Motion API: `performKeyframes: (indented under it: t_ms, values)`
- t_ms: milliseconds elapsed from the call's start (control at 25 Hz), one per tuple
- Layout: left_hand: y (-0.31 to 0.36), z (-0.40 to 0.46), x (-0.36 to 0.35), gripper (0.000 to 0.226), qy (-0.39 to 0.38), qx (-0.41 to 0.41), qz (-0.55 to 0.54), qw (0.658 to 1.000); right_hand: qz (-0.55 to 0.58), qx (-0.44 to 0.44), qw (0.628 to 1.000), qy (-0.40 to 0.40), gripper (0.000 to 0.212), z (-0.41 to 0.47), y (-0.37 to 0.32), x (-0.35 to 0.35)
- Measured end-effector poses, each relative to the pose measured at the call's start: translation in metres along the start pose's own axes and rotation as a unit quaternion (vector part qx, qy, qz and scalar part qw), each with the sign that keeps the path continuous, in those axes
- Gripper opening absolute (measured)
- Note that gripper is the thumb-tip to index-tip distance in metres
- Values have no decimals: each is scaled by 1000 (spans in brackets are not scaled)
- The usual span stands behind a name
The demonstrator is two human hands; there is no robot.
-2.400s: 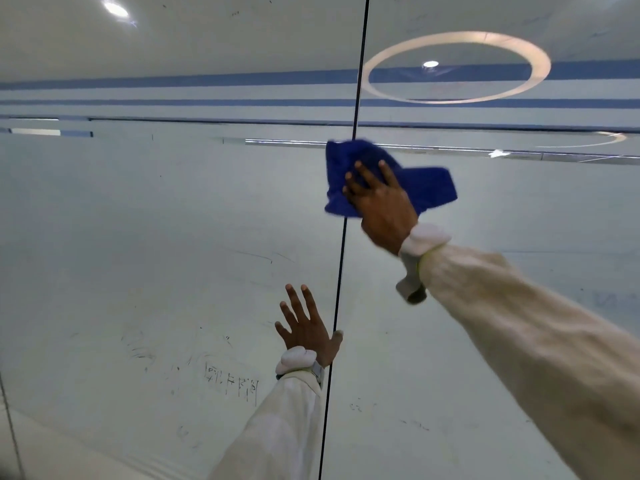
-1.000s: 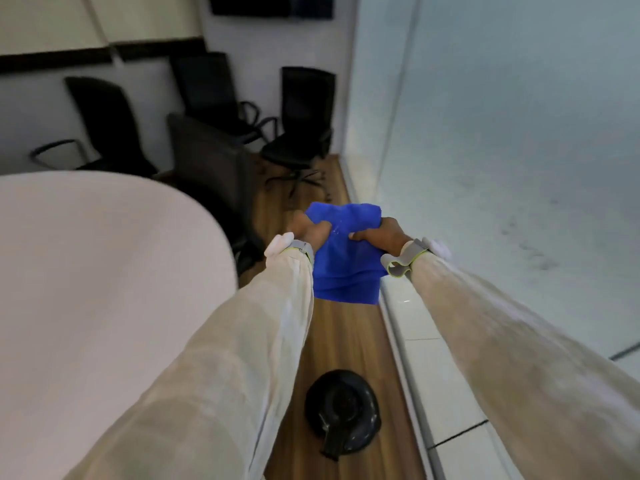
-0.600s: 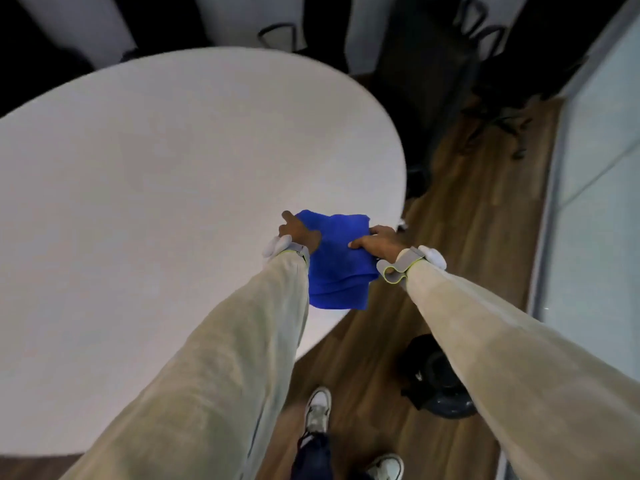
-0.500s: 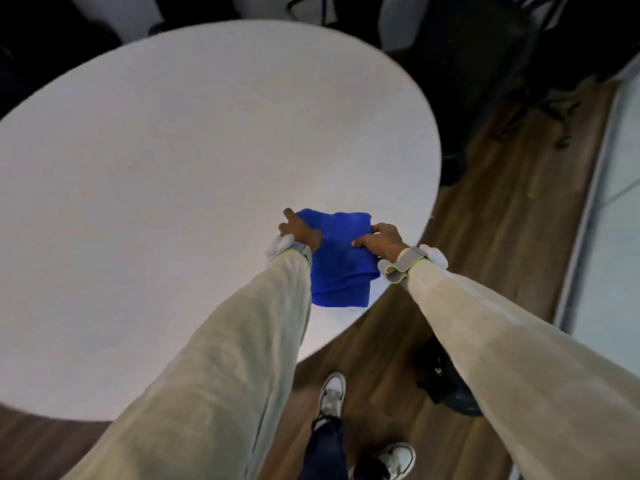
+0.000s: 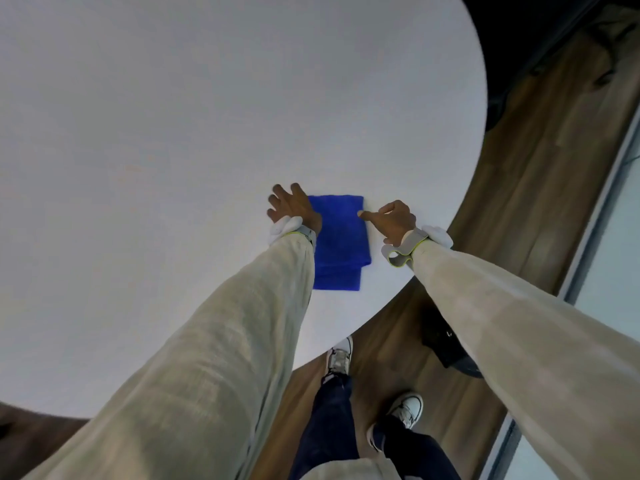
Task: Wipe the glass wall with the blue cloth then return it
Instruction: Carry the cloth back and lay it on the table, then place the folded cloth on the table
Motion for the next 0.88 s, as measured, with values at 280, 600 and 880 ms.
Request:
performKeyframes:
  t_ms: [280,600,880]
  values:
    - [201,-99,-34,22,-138,-152,-211,956,228,-137,964,18,52,42,66,116]
    - [304,-304,-207,21,-288,-213,-170,918,267,-301,903,147,51,66,391,244]
    - [252,-326,-462,70,-380,-37,-151,912,225,-368,885,176,65,68,582,200]
Point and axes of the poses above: each hand's wrist, its own z-axis towards the middle knuckle, its own x-axis out of the back of the hand, y = z × x, the point moved 10 cm from there along z, towards the middle knuckle, and after that the axes turned 13 degrees about y, right-handed, at the moved point
